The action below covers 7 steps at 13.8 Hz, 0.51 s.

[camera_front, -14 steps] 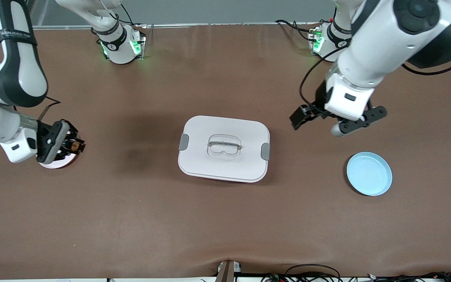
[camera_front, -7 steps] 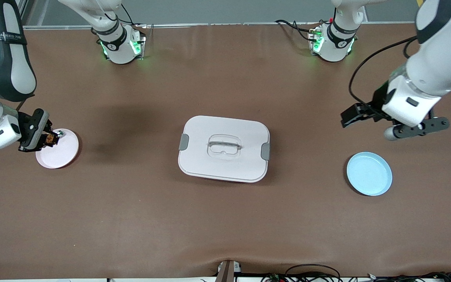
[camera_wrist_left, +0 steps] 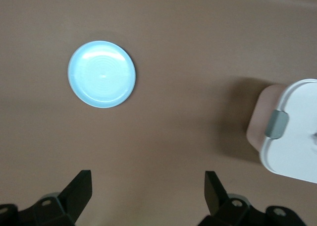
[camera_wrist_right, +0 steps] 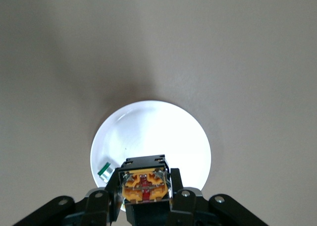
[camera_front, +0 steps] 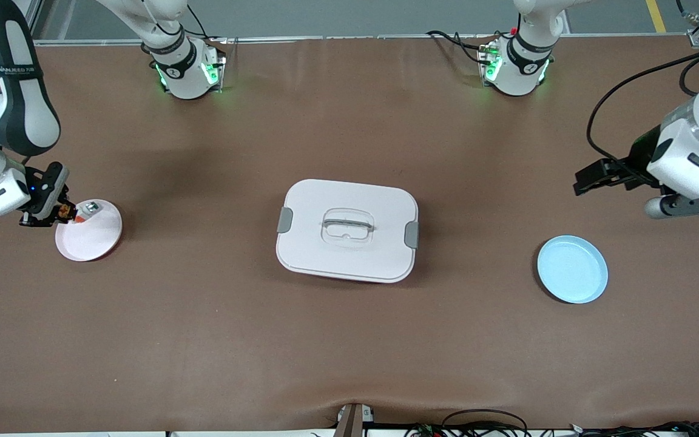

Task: Transfer orange switch to right arm and place
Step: 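Move the switch over the white plate with the right gripper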

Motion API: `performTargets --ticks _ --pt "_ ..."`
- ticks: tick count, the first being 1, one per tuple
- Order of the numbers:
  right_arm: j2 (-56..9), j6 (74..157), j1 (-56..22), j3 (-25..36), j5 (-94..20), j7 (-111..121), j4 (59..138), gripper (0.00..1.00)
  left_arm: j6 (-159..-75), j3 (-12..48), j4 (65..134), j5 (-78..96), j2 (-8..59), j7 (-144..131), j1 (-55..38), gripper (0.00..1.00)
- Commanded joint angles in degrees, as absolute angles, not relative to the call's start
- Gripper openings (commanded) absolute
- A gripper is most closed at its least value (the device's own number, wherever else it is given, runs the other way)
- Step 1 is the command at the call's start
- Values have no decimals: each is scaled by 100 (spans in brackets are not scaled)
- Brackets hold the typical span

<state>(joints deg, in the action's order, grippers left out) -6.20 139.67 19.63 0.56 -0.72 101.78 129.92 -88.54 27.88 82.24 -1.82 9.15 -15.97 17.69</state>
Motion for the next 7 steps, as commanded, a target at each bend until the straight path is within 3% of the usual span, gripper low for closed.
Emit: performTargets --ticks 1,4,7 --pt "-588 14290 2205 -62 53 10388 13228 0 -8833 2821 8464 -352 589 -1083 2029 100" --pt "-816 14449 2241 -70 27 10441 13228 0 -8842 2830 8525 -317 510 -529 2293 100" --pt "-1203 14528 2224 -88 -26 10450 13201 0 -9130 2830 9007 -141 195 -492 2452 100"
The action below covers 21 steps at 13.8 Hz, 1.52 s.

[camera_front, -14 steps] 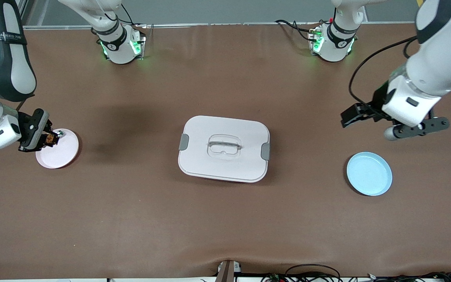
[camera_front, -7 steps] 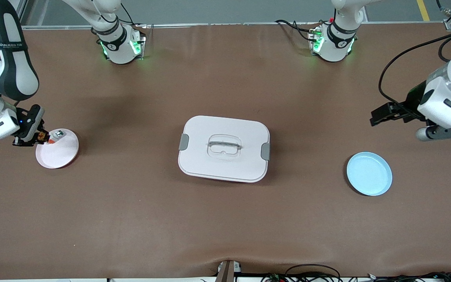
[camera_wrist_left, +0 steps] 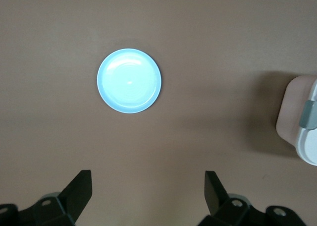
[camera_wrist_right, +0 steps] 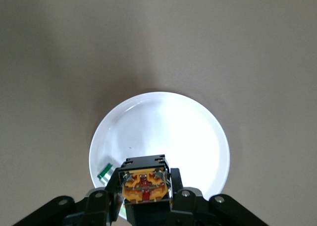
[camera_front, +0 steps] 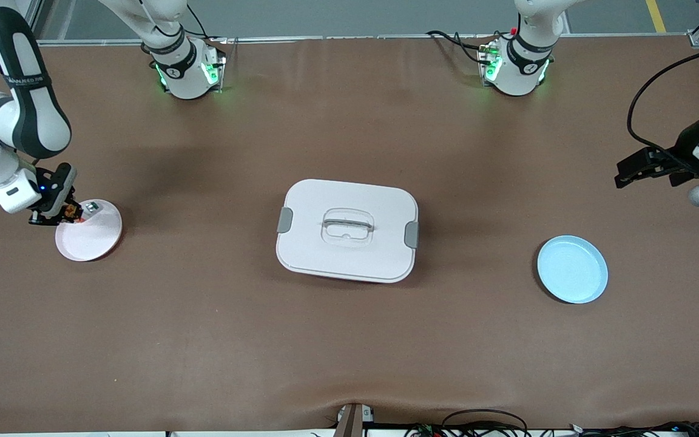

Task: Transfer orange switch to right arm and place
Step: 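Move the switch over the white plate with the right gripper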

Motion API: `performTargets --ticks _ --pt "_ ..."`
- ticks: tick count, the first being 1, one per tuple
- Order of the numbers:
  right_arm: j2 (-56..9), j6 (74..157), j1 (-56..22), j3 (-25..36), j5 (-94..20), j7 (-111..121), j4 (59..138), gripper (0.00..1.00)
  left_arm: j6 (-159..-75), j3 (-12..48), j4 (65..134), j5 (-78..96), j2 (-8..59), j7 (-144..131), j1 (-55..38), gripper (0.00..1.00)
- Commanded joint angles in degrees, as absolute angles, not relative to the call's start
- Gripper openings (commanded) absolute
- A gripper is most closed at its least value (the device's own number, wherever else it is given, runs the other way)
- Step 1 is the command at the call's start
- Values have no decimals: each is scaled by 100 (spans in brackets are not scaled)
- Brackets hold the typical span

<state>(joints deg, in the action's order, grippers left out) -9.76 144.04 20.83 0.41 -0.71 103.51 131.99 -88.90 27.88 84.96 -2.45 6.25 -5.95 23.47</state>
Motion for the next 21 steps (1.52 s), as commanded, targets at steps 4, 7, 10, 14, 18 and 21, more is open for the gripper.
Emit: performTargets --ticks 4,7,10,14,18,21 --pt "-1537 14537 2206 -97 -26 10468 13070 0 -9439 2821 9439 -88 -149 -282 2461 100" --pt "-1871 14537 2206 -105 -35 10695 12789 0 -9588 2821 9640 -9 -342 -194 2461 100" --pt "-2056 14659 2197 -114 -97 10723 12683 0 -9983 2804 10124 219 -693 -132 2584 100" --pt "-2416 14993 2206 -114 -105 10731 12542 0 -10116 2821 10257 333 -861 -149 2584 100" --pt "-2505 15100 2197 -123 -123 10723 12542 0 -10072 2821 9959 343 -800 -264 2584 100" --pt "-2549 15108 2197 -123 -123 10723 12525 0 -10072 2821 9617 299 -563 -255 2575 100"
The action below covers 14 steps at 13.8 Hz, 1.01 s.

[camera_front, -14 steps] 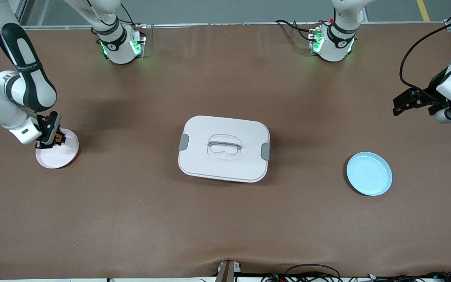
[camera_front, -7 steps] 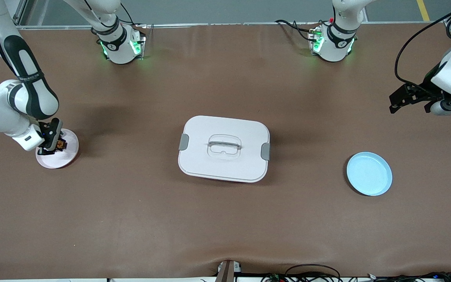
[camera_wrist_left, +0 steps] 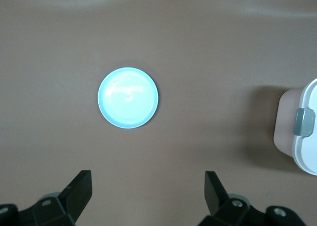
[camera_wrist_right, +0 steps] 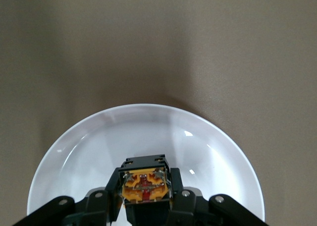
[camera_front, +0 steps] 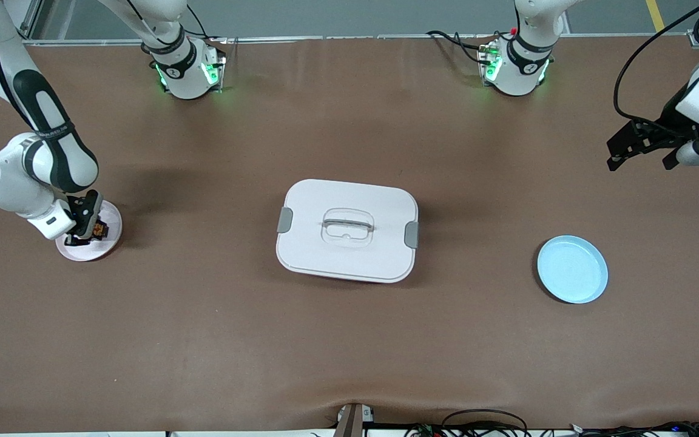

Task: Transfer orange switch to right arm and place
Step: 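Lower the switch onto the white plate and open the right gripper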

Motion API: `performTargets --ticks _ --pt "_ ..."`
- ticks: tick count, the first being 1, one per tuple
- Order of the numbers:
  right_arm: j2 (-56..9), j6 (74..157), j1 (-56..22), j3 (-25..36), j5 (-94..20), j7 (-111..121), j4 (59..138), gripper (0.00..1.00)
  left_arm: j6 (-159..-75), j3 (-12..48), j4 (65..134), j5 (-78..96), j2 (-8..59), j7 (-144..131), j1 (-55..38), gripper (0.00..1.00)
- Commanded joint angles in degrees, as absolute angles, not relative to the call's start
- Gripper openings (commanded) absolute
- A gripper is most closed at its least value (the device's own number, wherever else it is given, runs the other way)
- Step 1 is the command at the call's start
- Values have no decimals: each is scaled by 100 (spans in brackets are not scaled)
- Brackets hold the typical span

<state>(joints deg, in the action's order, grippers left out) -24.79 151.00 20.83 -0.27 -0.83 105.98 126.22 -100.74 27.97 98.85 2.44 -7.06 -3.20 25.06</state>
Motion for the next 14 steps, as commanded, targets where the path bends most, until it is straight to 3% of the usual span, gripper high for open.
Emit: performTargets --ticks 1,3,4,5,11,14 --pt "-2575 15108 2197 -123 -123 10723 12516 0 -10064 2821 9493 290 -484 -255 2575 100" --pt "-2584 15108 2215 -167 -184 10644 12498 0 -10002 2804 9282 273 -352 -255 2575 100" --pt "-2584 15091 2180 -176 -463 10644 12489 83 -9898 2804 9194 255 -308 -255 2566 100" --pt "-2584 15091 2162 -176 -596 10661 12498 100 -9836 2804 9089 255 -195 -307 2566 100" --pt "-2505 15012 2101 -176 -624 10608 12402 100 -9756 2865 8912 -132 88 -501 2514 100" --pt "-2479 14303 2101 -176 -624 10434 12086 100 -9615 2883 8921 -132 97 -510 2496 100"
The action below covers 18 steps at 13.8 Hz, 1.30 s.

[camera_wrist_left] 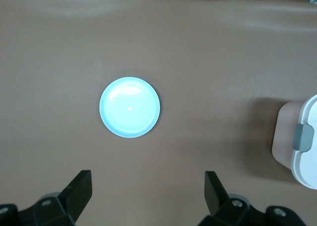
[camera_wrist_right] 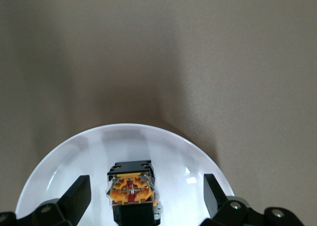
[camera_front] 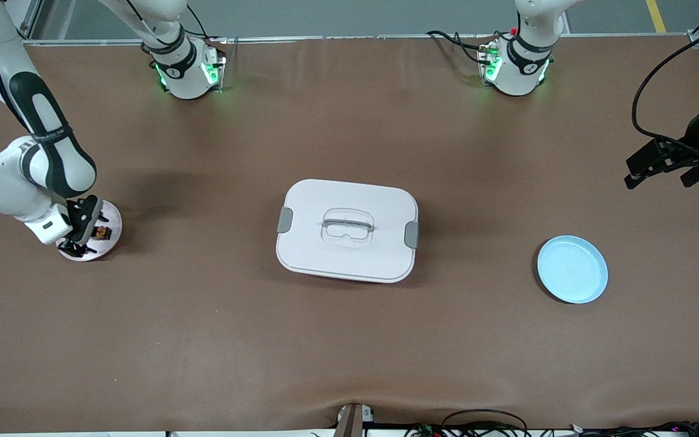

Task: Transfer orange switch to right arm and place
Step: 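Lower the switch onto the white plate and open the right gripper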

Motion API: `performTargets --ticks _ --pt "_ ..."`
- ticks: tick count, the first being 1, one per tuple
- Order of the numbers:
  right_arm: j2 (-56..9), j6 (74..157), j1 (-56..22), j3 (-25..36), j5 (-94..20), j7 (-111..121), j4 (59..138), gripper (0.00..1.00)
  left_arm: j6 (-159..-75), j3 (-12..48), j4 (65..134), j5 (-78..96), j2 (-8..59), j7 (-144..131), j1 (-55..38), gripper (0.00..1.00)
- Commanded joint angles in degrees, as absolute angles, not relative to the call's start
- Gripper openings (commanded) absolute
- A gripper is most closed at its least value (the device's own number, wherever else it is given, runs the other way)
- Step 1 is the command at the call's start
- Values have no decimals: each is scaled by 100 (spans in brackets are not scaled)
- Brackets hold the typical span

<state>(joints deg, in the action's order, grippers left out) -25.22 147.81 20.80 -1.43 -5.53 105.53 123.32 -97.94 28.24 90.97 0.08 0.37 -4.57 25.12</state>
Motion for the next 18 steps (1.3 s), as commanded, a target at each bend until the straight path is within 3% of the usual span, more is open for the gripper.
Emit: performTargets --ticks 1,4,18 --pt "-2452 13978 2101 -176 -624 10302 11937 100 -9615 2883 8921 -123 97 -501 2487 100" --pt "-2338 13431 1960 -167 -615 9741 11655 100 -9606 2883 8921 -123 167 -510 2443 100" --pt "-1627 12384 1327 -149 -176 6057 11373 100 -9606 2883 8895 -141 167 -510 2417 100"
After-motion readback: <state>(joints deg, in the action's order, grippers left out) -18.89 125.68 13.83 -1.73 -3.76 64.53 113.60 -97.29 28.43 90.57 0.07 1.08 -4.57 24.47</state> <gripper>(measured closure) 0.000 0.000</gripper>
